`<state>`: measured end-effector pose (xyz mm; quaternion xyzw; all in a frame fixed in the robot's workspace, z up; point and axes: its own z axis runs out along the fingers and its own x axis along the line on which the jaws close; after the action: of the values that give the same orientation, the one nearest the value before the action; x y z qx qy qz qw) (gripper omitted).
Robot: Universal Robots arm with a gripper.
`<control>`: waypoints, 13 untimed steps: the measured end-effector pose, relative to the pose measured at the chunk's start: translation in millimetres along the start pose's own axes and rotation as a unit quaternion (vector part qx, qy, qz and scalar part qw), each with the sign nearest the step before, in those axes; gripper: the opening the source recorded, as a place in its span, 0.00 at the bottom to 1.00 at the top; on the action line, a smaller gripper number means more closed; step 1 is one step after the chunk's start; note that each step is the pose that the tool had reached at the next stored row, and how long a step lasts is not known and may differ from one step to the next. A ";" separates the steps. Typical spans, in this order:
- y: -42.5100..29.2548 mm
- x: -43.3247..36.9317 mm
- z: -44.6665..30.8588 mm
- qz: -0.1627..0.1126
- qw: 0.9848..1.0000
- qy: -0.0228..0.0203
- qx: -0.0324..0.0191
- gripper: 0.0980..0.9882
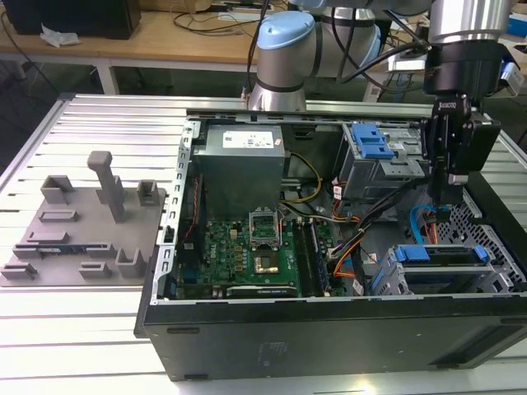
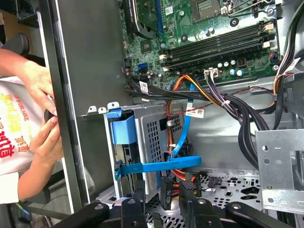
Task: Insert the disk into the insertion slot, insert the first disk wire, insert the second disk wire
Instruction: 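Insert the first disk wire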
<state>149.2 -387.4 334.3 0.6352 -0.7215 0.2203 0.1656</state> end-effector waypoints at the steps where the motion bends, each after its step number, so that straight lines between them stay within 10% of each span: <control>1: -0.1 -0.2 0.4 0.000 1.000 0.000 0.000 0.35; 10: -1.3 -1.1 1.5 -0.001 1.000 0.000 -0.001 0.35; 13: -2.0 -1.3 1.8 -0.001 1.000 0.000 -0.002 0.18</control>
<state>151.4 -387.4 332.3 0.6356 -0.7212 0.2190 0.1672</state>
